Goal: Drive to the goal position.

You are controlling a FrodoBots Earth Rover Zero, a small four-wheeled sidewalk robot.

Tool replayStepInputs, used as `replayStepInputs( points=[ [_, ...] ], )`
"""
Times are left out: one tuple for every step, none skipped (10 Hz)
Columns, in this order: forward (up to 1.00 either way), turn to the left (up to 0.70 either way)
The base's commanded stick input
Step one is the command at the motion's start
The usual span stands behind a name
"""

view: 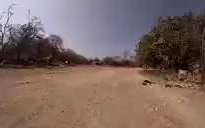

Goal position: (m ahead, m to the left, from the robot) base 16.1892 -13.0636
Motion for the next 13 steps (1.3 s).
replayStepInputs(
  points=[
    [1.0,0.0],
    [1.0,-0.01],
    [1.0,-0.08],
    [1.0,-0.15],
    [1.0,-0.4],
    [1.0,-0.4],
    [1.0,0.0],
    [1.0,0.0],
    [1.0,0.0],
    [1.0,0.0],
    [1.0,0.0],
    [1.0,0.0],
    [1.0,0.0]
  ],
)
